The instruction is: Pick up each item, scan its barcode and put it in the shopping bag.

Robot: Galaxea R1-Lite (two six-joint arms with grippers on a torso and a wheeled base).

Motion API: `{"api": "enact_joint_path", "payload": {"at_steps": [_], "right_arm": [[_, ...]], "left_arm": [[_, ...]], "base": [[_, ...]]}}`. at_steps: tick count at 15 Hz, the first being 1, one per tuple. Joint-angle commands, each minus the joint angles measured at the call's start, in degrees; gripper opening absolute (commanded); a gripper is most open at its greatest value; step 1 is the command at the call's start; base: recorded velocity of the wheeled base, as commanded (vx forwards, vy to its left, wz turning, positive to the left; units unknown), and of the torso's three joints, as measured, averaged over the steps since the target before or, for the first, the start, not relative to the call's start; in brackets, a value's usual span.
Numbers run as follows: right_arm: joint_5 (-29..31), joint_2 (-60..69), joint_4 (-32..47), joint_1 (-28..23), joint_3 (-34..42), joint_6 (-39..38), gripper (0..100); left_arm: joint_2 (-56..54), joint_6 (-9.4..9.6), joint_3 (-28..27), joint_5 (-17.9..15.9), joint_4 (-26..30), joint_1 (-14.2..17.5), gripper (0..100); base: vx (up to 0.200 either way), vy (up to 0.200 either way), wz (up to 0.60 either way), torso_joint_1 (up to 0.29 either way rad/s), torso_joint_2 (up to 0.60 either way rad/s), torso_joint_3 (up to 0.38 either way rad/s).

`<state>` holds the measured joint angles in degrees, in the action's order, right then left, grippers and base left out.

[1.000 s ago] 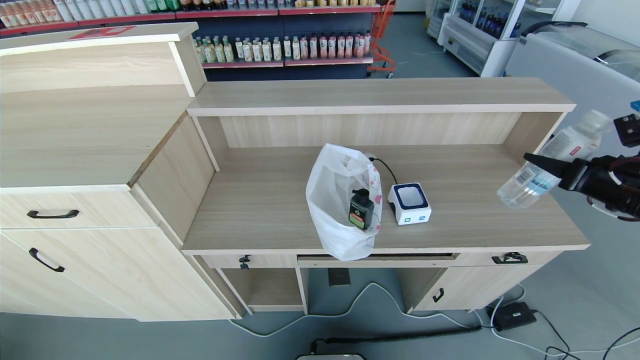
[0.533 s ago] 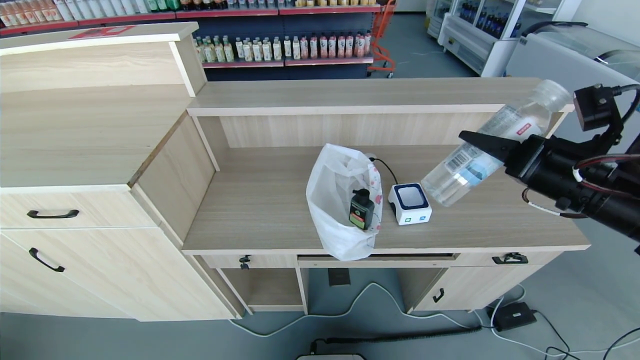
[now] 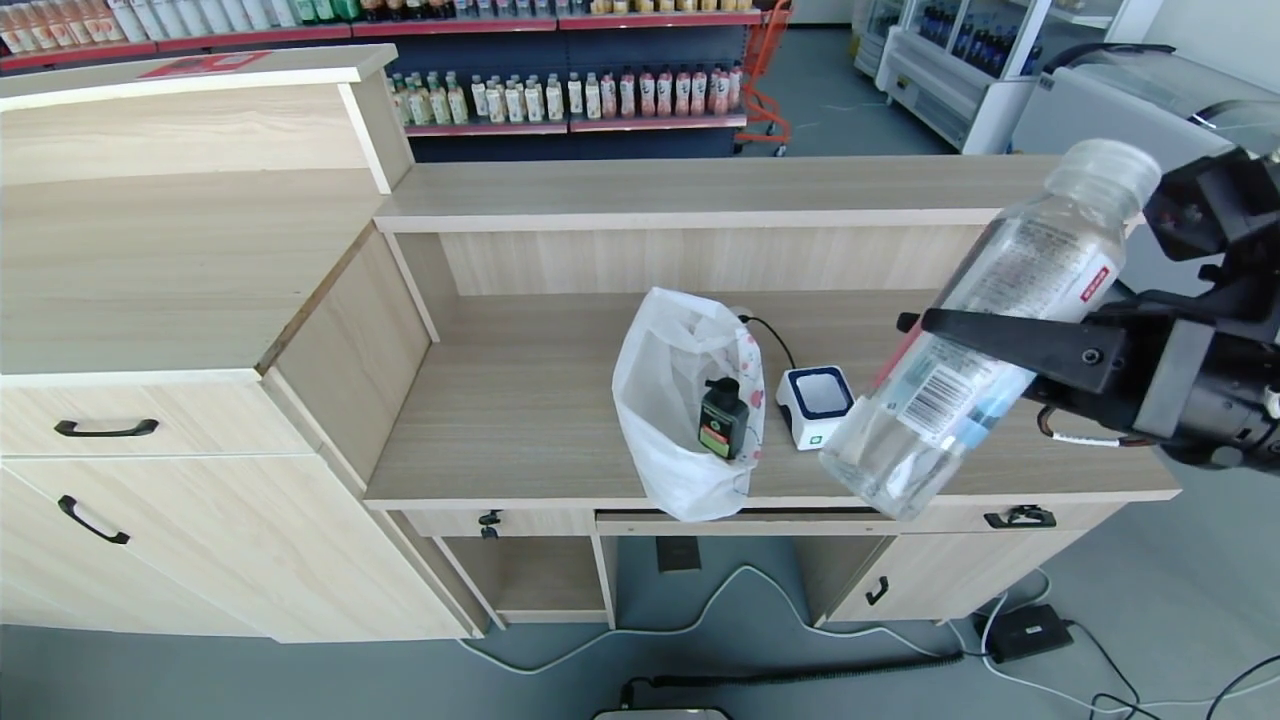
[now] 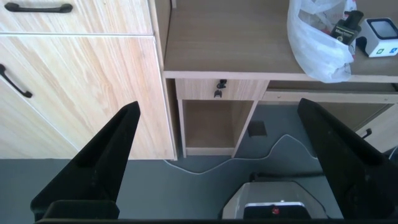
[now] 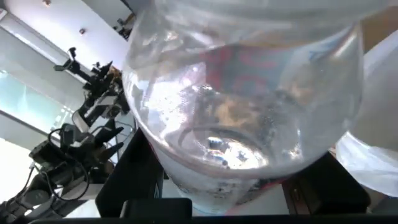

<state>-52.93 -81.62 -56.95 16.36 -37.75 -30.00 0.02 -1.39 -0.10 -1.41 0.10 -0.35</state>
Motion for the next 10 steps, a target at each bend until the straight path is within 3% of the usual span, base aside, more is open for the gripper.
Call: {"api": "enact_joint_path", "payload": {"at_steps": [1, 10], "right_arm": [[-5.16, 1.72, 0.00, 0.08, 0.05, -0.32, 0], [-15.54, 4.62, -0.09, -0.36, 0.84, -2.34, 0]], "left_arm": [[-0.02, -0.02, 0.01, 0.01, -0.01, 0.00, 100], [-0.02, -0.02, 0.01, 0.01, -0.01, 0.00, 100]], "base": [[0.000, 0.000, 0.00, 0.000, 0.00, 0.000], [0.000, 0.000, 0.00, 0.000, 0.00, 0.000]]}}
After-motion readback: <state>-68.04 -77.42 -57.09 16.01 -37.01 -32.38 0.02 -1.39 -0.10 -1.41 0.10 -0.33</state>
